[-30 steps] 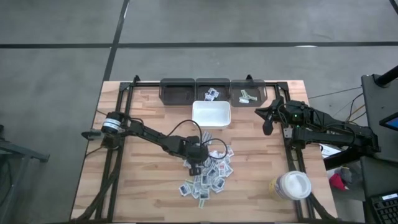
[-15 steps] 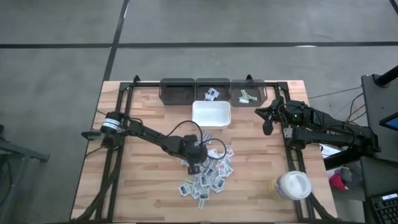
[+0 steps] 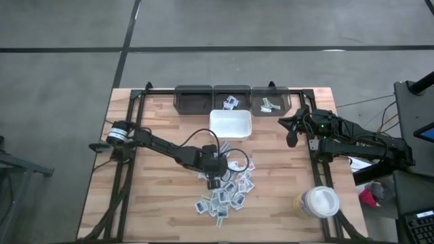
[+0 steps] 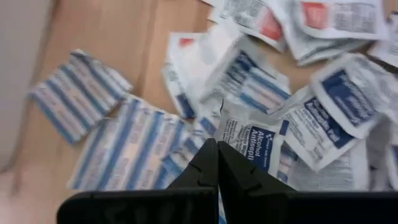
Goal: Pick & Place First Aid Supplies
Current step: Put the blue alcohol pad into the middle gray bin
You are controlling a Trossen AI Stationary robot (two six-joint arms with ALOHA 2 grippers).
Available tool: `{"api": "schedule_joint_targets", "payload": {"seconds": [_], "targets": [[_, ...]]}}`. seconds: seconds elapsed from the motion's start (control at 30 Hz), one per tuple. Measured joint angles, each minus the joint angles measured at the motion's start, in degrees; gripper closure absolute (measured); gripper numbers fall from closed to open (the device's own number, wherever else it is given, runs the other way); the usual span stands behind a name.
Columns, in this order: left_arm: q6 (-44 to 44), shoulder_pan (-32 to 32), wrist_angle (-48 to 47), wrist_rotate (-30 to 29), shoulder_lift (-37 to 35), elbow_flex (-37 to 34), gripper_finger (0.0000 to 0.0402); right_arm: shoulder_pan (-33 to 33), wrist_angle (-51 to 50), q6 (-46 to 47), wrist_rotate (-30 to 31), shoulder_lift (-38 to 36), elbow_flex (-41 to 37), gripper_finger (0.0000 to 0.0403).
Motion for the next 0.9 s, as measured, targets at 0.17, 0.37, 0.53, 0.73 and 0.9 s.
{"api": "schedule_joint_targets", "payload": {"seconds": [0.17,0.37,0.53,0.73,0.9], "targets": [[-1.7,0.0,-1.0,0.0,0.0,-0.2,0.0401,0.0,0.0,0.0,0.0,0.0,0.0,0.0364],[-1.8,0.1,-1.2,-0.1,0.0,-0.2,0.0401,0.0,0.0,0.0,0.0,0.0,0.0,0.0364],[-1.8,0.1,-1.0,0.0,0.0,-0.8,0.0401,0.0,0.0,0.0,0.0,0.0,0.0,0.0364],[-1.8,0.0,-0.5,3.8,0.0,-2.0,0.0400,0.0,0.0,0.0,0.0,0.0,0.0,0.0364],[-1.8,0.0,-0.6,4.0,0.0,-2.2,0.0370,0.0,0.0,0.0,0.0,0.0,0.0,0.0364]]}}
